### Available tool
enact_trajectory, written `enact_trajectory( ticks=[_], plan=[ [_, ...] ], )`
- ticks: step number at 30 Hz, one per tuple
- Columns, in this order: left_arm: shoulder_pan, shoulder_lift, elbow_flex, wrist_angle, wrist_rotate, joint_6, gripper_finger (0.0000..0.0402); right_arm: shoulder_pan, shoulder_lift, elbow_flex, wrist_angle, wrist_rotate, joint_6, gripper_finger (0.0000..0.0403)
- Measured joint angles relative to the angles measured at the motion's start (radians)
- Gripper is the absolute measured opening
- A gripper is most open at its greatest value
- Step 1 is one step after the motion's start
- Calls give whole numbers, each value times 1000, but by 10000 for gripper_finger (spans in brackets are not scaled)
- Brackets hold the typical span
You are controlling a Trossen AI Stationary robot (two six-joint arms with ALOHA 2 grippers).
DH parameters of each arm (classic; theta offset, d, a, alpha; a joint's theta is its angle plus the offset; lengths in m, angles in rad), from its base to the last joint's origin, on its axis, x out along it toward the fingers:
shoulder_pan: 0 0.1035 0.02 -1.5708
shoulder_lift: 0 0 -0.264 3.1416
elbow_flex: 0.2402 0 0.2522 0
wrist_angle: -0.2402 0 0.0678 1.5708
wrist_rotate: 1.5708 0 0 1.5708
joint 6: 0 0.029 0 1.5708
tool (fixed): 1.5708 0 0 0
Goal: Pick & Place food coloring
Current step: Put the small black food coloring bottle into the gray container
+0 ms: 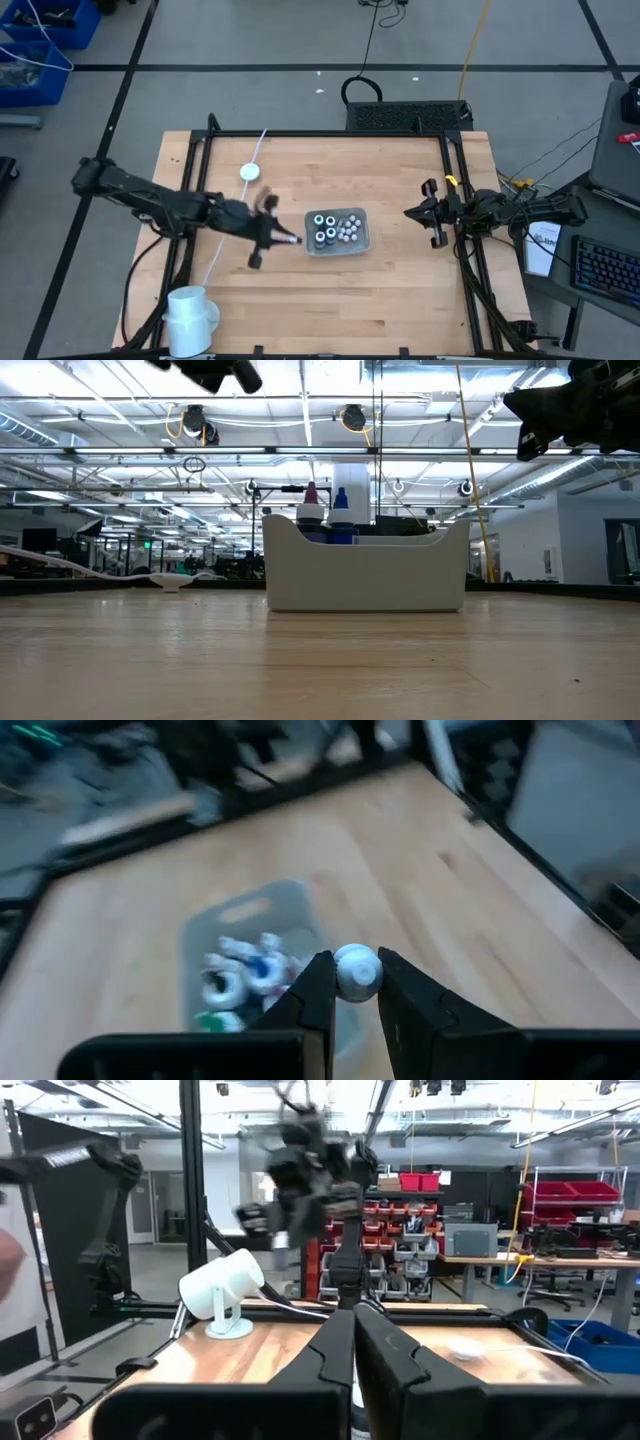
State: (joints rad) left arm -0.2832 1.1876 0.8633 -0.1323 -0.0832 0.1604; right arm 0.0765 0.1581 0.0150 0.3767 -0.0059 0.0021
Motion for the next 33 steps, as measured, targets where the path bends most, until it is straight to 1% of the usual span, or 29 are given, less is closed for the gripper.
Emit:
enact_trajectory(
  ticks=[3, 6, 8, 10, 14, 16, 19, 21, 24, 27, 30, 33],
  plan=[
    [59, -96, -134, 142, 0, -33, 55, 0, 0, 0, -8, 1, 13, 4],
    [107, -139, -199, 218, 1, -52, 55, 0, 0, 0, -7, 3, 13, 4],
    [139, -142, -206, 243, -1, -57, 55, 0, 0, 0, -9, 3, 12, 4],
    [172, -136, -197, 235, -4, -47, 55, 0, 1, 0, -11, 4, 11, 4],
    [249, -73, -156, 226, -3, -31, 55, -1, 6, 0, 3, 8, -26, 4],
    [286, -12, -107, 243, 26, -40, 55, -1, 7, 0, 19, 3, -68, 4],
    [323, 109, -12, 225, 105, -42, 55, -1, 9, 0, 49, 5, -107, 4],
    [330, 218, 77, 210, 147, -27, 55, -1, 11, 0, 46, 6, -124, 4],
    [327, 373, 224, 150, 180, 14, 56, -1, 11, 0, 56, 6, -162, 4],
    [316, 504, 357, 103, 231, 30, 56, -1, 11, 0, 75, 5, -181, 4],
    [298, 612, 466, 55, 242, 39, 56, -1, 11, 0, 88, 8, -215, 4],
    [284, 699, 536, 11, 241, 48, 56, -1, 11, 0, 106, 34, -228, 4]
  ],
)
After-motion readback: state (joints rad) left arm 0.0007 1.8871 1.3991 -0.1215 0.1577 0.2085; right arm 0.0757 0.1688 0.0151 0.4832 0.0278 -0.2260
